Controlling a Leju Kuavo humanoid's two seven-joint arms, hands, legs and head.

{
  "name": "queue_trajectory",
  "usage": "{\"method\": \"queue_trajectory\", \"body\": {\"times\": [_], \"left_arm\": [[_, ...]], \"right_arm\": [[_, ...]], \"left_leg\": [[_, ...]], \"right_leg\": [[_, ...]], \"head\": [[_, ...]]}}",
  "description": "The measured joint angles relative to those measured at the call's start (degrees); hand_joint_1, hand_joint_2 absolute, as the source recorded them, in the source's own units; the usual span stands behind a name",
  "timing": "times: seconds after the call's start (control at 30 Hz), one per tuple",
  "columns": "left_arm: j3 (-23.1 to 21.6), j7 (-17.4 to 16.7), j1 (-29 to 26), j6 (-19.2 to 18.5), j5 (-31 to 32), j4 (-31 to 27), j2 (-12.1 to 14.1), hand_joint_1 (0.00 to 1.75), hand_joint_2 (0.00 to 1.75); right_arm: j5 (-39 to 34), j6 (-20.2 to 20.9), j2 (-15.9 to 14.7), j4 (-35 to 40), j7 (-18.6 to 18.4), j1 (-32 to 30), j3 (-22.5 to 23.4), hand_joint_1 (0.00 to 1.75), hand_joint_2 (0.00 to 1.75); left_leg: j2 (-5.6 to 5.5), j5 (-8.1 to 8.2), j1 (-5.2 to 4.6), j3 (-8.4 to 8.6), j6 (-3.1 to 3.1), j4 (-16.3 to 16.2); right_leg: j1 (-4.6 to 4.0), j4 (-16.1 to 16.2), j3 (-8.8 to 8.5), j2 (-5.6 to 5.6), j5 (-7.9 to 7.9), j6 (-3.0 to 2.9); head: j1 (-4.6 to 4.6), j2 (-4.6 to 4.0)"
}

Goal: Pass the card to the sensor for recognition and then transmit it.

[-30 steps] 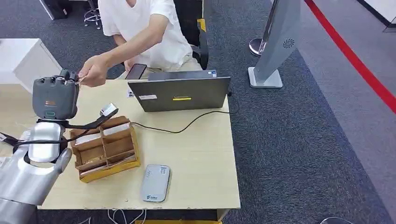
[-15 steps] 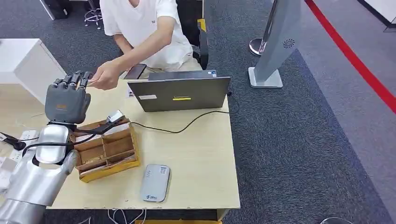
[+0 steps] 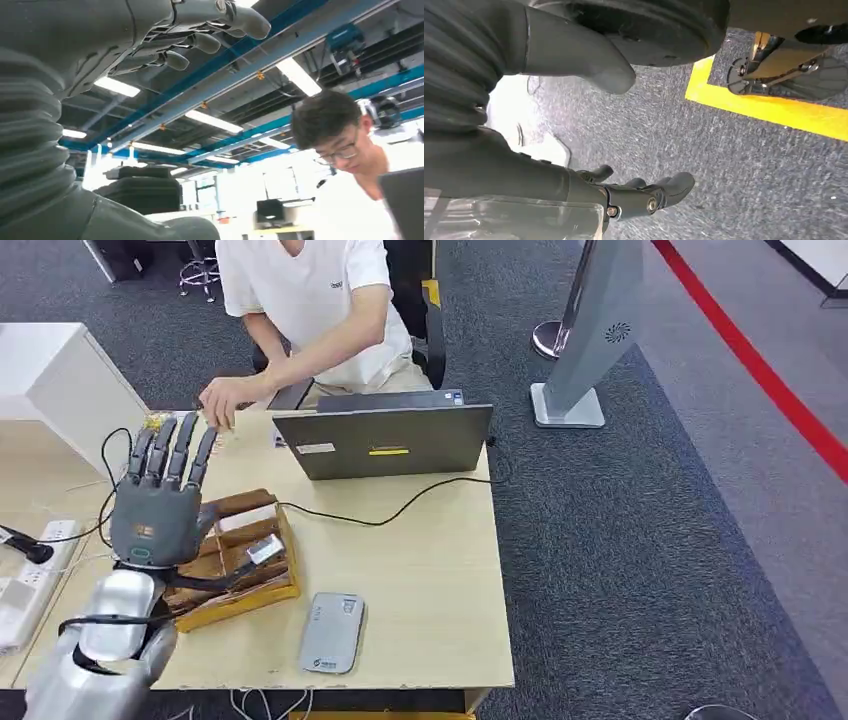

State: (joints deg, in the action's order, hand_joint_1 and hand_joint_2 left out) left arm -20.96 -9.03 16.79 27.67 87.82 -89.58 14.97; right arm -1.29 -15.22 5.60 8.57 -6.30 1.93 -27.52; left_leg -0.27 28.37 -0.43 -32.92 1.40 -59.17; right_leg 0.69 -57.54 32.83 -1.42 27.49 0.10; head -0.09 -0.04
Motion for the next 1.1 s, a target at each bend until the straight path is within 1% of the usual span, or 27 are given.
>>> {"method": "queue_trajectory", "body": {"times": [0.07,0.1,0.13,0.17,0.2,0.23,0.27,0.3,0.37,0.47,0.57,0.63,0.73,0.77,0.8,0.83,0.87,0.9,0.93,0.97,1.0,1.03,1.1], "left_arm": [[-0.13,0.09,-5.21,1.49,0.00,-5.05,1.57,0.00,1.75],[-0.09,1.28,-8.33,2.81,0.00,-7.84,2.58,0.00,1.75],[0.22,3.24,-11.94,4.29,0.00,-10.45,3.19,0.00,1.75],[0.95,6.94,-16.15,6.49,0.00,-13.54,3.43,0.00,1.75],[2.26,12.31,-20.98,8.89,0.00,-16.59,2.84,0.00,1.75],[3.63,16.58,-25.13,10.58,0.00,-19.19,1.92,0.00,1.75],[4.75,20.19,-29.07,11.52,0.00,-21.73,0.98,0.00,1.75],[5.99,22.17,-32.86,11.91,0.00,-24.96,-0.47,0.00,1.75],[8.23,23.58,-38.11,12.24,-0.02,-30.03,-2.43,0.00,1.75],[10.40,24.13,-42.68,12.28,-0.02,-34.43,-4.17,0.00,1.75],[11.61,23.78,-46.05,12.28,-0.02,-37.63,-5.82,0.00,1.75],[12.11,21.74,-48.39,12.28,-0.02,-39.16,-7.02,0.00,1.75],[12.66,16.80,-52.58,12.17,-0.02,-39.97,-8.16,0.00,1.75],[12.66,14.23,-53.98,10.83,-0.02,-39.82,-8.18,0.00,1.75],[12.63,10.98,-55.24,8.09,0.00,-39.51,-8.00,0.00,1.75],[12.59,4.76,-56.24,1.48,-0.11,-38.72,-7.25,0.00,1.75],[12.15,-1.80,-56.78,-5.21,-1.21,-37.21,-5.48,0.00,1.75],[11.30,-7.87,-57.15,-10.58,-4.43,-34.58,-4.13,0.00,1.75],[10.53,-11.23,-57.31,-12.93,-7.63,-32.15,-3.10,0.00,1.75],[9.82,-15.05,-57.28,-14.66,-13.51,-27.25,-2.36,0.00,1.75],[9.38,-15.69,-56.55,-15.64,-17.22,-22.99,-2.25,0.00,1.75],[8.81,-15.82,-55.32,-16.66,-20.80,-17.43,-2.32,0.00,1.75],[8.26,-14.18,-52.88,-18.98,-26.79,-6.02,-3.04,0.00,1.75]], "right_arm": [[-0.63,-1.16,0.37,0.00,-0.22,-0.20,0.28,0.00,1.75],[-1.00,-1.57,0.52,0.00,-0.17,-0.29,0.50,0.00,1.75],[-1.35,-1.90,0.66,0.00,-0.13,-0.34,0.77,0.00,1.75],[-1.88,-2.36,0.83,0.00,-0.02,-0.43,1.16,0.00,1.75],[-2.40,-2.73,0.96,0.00,0.18,-0.58,1.62,0.00,1.75],[-2.78,-3.04,1.07,0.00,0.31,-0.70,1.92,0.00,1.75],[-3.08,-3.34,1.14,-0.02,0.31,-0.78,2.17,0.00,1.75],[-3.58,-3.58,1.29,-0.07,0.31,-0.86,2.56,0.00,1.75],[-4.04,-3.89,1.40,-0.09,0.31,-0.95,3.28,0.00,1.75],[-4.13,-4.13,1.55,-0.09,0.31,-0.97,3.67,0.00,1.75],[-4.59,-4.24,1.68,-0.09,0.37,-0.98,4.28,0.00,1.75],[-4.83,-4.48,1.75,-0.09,0.39,-1.00,4.55,0.00,1.75],[-5.53,-4.76,1.90,-0.11,0.42,-1.05,4.74,0.00,1.75],[-5.94,-4.64,1.90,-0.13,0.61,-1.07,4.79,0.00,1.75],[-6.12,-4.43,1.90,-0.15,0.83,-1.12,4.85,0.00,1.75],[-6.47,-4.26,1.90,-0.15,0.96,-1.21,5.01,0.00,1.75],[-6.58,-4.15,1.90,-0.15,0.94,-1.22,5.09,0.00,1.75],[-6.53,-4.06,1.88,-0.17,0.88,-1.23,5.09,0.00,1.75],[-6.40,-3.95,1.88,-0.20,0.72,-1.25,5.09,0.00,1.75],[-5.79,-3.74,1.88,-0.24,0.31,-1.27,5.09,0.00,1.75],[-5.25,-3.45,1.86,-0.26,0.03,-1.32,5.01,0.00,1.75],[-4.72,-3.12,1.75,-0.28,-0.31,-1.33,4.81,0.00,1.75],[-3.49,-2.44,1.55,-0.37,-0.33,-1.31,4.13,0.00,1.75]], "left_leg": [[0.02,0.03,0.00,-0.01,-0.02,0.02],[0.04,0.08,0.00,0.01,-0.05,0.05],[0.07,0.10,0.00,0.05,-0.06,0.06],[0.12,0.16,-0.01,0.07,-0.10,0.08],[0.15,0.23,-0.01,0.10,-0.09,0.08],[0.13,0.27,-0.01,0.11,-0.05,0.08],[0.12,0.31,-0.01,0.11,0.01,0.07],[0.10,0.32,0.00,0.10,0.02,0.07],[-0.03,0.36,-0.04,0.09,0.02,0.07],[-0.12,0.40,-0.03,0.14,0.08,0.07],[-0.11,0.40,-0.02,0.22,0.08,0.08],[-0.11,0.40,-0.02,0.25,0.08,0.08],[-0.11,0.40,-0.02,0.29,0.07,0.08],[-0.11,0.41,-0.02,0.30,0.06,0.08],[-0.11,0.42,-0.03,0.33,0.06,0.08],[-0.15,0.42,-0.03,0.33,0.06,0.08],[-0.22,0.42,-0.03,0.31,0.05,0.09],[-0.22,0.43,-0.03,0.32,0.03,0.09],[-0.19,0.45,-0.03,0.34,0.00,0.10],[-0.18,0.49,-0.02,0.35,-0.07,0.10],[-0.18,0.48,-0.03,0.38,-0.06,0.12],[-0.20,0.48,-0.02,0.38,-0.06,0.13],[-0.22,0.48,0.00,0.42,-0.06,0.14]], "right_leg": [[0.00,0.00,0.00,0.00,0.04,-0.03],[0.00,0.00,-0.01,-0.01,0.07,-0.07],[0.00,0.00,-0.01,-0.07,0.13,-0.07],[0.01,0.00,-0.02,-0.11,0.16,-0.05],[0.01,0.00,-0.02,-0.14,0.23,-0.01],[0.01,0.01,-0.03,-0.13,0.28,-0.05],[0.01,0.01,-0.03,-0.12,0.31,-0.05],[0.00,0.02,-0.04,-0.10,0.35,-0.04],[0.01,0.04,-0.06,0.02,0.42,0.06],[0.01,0.05,-0.18,0.10,0.46,0.10],[0.01,0.04,-0.28,0.14,0.46,0.10],[0.00,0.04,-0.30,0.13,0.46,0.10],[0.00,0.04,-0.32,0.13,0.48,0.08],[0.00,0.04,-0.31,0.13,0.48,0.07],[0.00,0.04,-0.31,0.12,0.49,0.06],[0.00,0.04,-0.31,0.15,0.50,0.06],[0.00,0.04,-0.33,0.20,0.54,-0.01],[0.00,0.04,-0.33,0.20,0.55,-0.02],[0.00,0.04,-0.33,0.18,0.55,-0.03],[-0.01,0.03,-0.33,0.17,0.56,-0.05],[0.00,0.03,-0.34,0.17,0.56,-0.06],[0.00,0.03,-0.37,0.19,0.57,-0.07],[0.00,0.03,-0.44,0.21,0.58,-0.08]], "head": [[-0.02,0.00],[0.00,0.00],[-0.04,0.00],[-0.07,0.00],[-0.11,0.00],[-0.13,0.00],[-0.11,0.00],[-0.04,0.00],[0.00,0.00],[0.02,0.00],[0.00,0.00],[0.00,0.00],[0.02,0.00],[0.02,0.00],[0.02,0.00],[0.04,0.00],[0.07,0.00],[0.07,0.00],[0.04,0.00],[-0.11,0.00],[-0.06,0.00],[-0.04,0.00],[0.07,0.00]]}}
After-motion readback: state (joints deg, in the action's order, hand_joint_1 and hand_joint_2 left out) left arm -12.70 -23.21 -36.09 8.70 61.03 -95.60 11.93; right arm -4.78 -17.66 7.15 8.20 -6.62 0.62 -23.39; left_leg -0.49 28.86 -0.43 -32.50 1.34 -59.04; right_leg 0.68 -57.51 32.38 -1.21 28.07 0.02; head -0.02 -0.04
